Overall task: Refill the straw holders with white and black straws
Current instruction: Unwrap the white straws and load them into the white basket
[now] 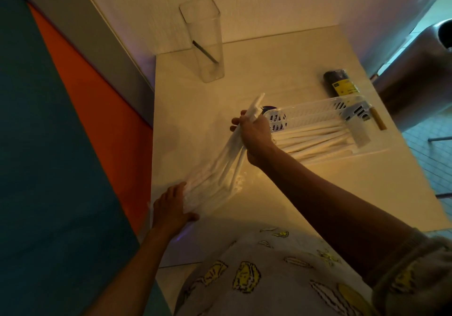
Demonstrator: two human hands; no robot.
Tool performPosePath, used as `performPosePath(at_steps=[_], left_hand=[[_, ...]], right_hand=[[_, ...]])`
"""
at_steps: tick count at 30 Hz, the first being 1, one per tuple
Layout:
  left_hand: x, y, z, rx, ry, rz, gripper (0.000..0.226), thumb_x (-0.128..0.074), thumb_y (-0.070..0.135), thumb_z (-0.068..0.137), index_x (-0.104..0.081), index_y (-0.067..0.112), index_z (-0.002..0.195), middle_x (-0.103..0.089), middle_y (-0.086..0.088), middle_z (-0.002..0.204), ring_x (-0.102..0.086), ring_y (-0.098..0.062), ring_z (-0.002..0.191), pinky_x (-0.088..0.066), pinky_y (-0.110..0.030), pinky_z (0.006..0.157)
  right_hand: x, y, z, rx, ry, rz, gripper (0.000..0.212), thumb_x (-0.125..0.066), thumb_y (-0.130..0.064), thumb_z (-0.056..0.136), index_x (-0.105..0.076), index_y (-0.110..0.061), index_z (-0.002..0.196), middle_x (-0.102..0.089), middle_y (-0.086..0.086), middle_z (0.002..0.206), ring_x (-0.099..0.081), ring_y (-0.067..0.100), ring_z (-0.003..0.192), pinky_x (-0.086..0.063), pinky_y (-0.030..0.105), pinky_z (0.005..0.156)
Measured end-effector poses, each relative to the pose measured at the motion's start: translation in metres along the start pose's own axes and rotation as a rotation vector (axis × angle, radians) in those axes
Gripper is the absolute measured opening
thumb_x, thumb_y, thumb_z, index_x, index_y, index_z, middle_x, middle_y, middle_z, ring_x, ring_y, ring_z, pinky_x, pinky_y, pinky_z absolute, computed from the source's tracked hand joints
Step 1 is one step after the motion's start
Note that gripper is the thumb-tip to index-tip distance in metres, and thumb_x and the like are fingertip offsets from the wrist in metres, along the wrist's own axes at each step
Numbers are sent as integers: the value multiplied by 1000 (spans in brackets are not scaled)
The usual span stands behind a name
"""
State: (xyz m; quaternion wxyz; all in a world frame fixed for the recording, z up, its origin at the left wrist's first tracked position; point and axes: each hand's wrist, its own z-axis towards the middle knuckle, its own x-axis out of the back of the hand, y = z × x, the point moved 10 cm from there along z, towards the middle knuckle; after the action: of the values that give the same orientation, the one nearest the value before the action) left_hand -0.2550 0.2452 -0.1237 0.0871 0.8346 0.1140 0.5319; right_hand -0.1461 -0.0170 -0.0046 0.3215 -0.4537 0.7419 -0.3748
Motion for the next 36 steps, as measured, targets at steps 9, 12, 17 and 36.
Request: performPosePath(at_steps=[9,12,17,36], left_hand=[[3,1,3,-15,0,0,110,-81,57,63,-21,24,149,-35,-3,148,-40,-27,130,-40,-43,100],[2,1,3,-21,-1,0,110,-81,57,62,-21,25,149,-34,-3,148,-41,-27,130,-41,-43,99],[3,2,7,-25,-1,-3,111,-81,56,63,-19,25,150,-33,-3,149,-40,-26,131,-41,-41,100],[3,-3,21,-13,-20,-37,115,-82,59,56,-21,31,149,-36,-1,148,-46,-26,126,-46,-42,95]], right_hand=[[3,-123,-9,394,-72,-42,24,-46,-9,102,-51,-3,125,-67,14,103,-68,24,90,-59,27,73],[10,-158,-13,495,-72,-60,25,-47,-9,102,-51,-4,125,-68,12,104,-69,24,92,-56,21,67],[28,-192,-17,627,-53,-146,21,-47,-7,101,-52,-9,121,-65,10,103,-67,21,94,-57,23,72],[94,-65,44,313,-347,-1415,31,-60,-7,92,-60,-10,123,-64,12,118,-60,25,109,-43,30,86]])
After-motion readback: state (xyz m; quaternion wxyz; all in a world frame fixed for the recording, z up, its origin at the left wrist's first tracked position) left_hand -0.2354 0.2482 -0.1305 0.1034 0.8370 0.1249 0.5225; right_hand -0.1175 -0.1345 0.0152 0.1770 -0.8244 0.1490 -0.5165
